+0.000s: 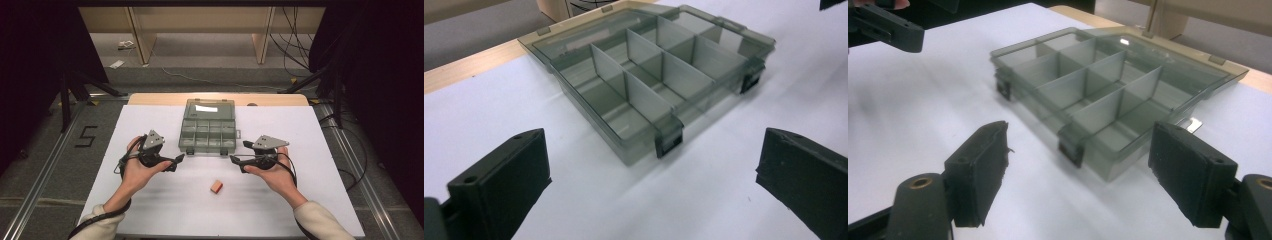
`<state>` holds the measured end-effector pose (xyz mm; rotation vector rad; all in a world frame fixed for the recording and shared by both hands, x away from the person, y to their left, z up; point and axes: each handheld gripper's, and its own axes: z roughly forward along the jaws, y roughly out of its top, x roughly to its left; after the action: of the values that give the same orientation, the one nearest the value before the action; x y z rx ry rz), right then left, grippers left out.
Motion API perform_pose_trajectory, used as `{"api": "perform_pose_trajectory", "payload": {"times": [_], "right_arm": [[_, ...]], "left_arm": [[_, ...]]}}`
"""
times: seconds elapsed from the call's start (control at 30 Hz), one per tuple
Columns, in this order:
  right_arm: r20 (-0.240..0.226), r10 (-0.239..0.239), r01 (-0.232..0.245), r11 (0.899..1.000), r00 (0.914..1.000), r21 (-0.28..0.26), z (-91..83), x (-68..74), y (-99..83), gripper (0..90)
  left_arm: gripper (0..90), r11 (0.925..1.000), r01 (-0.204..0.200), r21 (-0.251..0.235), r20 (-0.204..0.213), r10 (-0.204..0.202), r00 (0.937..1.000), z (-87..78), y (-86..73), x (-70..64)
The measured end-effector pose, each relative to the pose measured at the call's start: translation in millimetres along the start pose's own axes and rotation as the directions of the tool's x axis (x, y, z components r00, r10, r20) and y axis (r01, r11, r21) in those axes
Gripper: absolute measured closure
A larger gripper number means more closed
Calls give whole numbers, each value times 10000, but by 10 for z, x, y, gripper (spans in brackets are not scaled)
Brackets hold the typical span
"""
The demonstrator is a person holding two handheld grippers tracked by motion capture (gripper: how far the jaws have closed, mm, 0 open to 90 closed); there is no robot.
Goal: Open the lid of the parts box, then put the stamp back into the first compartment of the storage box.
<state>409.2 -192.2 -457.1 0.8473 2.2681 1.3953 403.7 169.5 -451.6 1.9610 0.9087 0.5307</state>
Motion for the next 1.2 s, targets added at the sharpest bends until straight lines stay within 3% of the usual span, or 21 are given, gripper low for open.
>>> {"api": "perform_pose_trajectory", "payload": {"times": [0.27,0.6,0.93,1.2], "right_arm": [[-284,-43,41,9999,9996,-93,-183,146,-101,243],[-428,-107,100,9998,9990,-171,-335,259,-188,240],[-566,-274,257,9992,9980,-295,-310,341,-143,230],[-1074,-466,483,9987,9931,132,-162,486,-175,231]], "left_arm": [[0,10000,-20,-88,234,22,9997,-173,-150,-145],[0,9998,-91,-171,345,97,9994,-223,-184,-204],[0,9993,31,-378,242,-22,9997,-241,-166,-167],[0,9993,184,-340,192,-177,9997,-232,-168,-149]]}}
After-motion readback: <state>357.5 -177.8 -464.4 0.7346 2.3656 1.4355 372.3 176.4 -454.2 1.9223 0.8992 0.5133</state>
